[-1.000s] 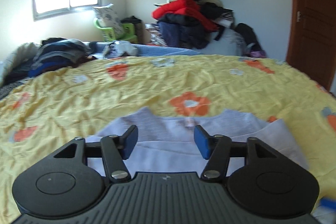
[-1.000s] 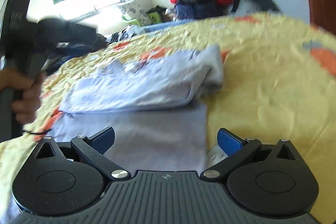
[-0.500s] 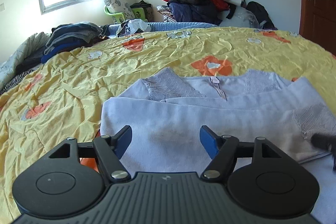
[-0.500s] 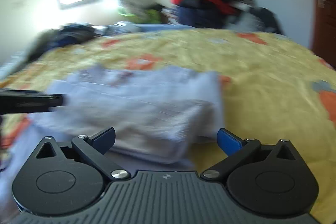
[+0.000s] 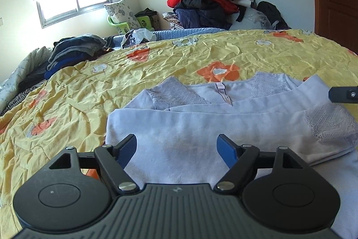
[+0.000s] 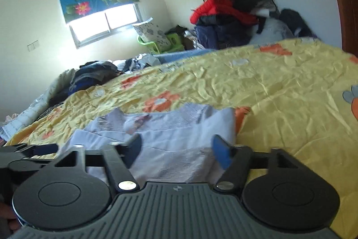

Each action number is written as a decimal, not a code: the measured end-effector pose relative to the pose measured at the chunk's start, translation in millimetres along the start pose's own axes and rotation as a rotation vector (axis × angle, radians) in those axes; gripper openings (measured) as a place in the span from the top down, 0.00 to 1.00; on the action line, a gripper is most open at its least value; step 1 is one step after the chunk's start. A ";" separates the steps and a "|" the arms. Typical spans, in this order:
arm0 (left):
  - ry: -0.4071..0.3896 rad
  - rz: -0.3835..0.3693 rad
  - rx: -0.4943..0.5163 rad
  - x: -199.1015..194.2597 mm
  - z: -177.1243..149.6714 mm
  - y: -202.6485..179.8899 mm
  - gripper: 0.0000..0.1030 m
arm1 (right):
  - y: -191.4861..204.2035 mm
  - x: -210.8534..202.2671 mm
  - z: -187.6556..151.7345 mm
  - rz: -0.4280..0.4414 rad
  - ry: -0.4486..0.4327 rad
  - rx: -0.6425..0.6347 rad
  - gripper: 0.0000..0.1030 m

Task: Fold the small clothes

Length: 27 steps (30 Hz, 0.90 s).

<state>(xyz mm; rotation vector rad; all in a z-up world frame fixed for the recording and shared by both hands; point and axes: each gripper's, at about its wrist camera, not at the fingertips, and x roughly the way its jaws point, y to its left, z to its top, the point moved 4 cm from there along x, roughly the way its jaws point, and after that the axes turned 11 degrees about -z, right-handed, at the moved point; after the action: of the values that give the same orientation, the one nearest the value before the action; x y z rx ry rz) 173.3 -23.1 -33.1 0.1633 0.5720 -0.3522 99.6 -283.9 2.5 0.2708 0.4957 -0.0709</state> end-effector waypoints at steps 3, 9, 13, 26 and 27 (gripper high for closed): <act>-0.001 -0.003 -0.018 -1.4 -0.8 3.5 0.23 | -20.8 18.7 -2.2 0.018 0.084 0.105 0.45; 0.009 -0.039 -0.046 -1.2 0.6 -0.4 0.23 | -43.8 24.9 -15.7 0.125 0.167 0.317 0.53; 0.016 -0.055 -0.041 0.0 0.4 -9.6 0.23 | -43.3 31.5 -20.4 0.183 0.243 0.380 0.53; -0.066 0.007 -0.128 -7.3 13.9 4.4 0.23 | -15.6 22.5 20.9 0.169 0.104 0.151 0.91; -0.080 0.016 -0.143 -8.3 16.5 7.4 0.23 | -13.4 18.5 29.6 0.171 0.065 0.130 0.91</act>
<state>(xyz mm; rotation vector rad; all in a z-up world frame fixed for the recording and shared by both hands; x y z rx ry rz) 177.7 -17.9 -14.3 0.0158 0.5142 -0.3001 127.7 -304.9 15.4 0.4429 0.5318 0.0725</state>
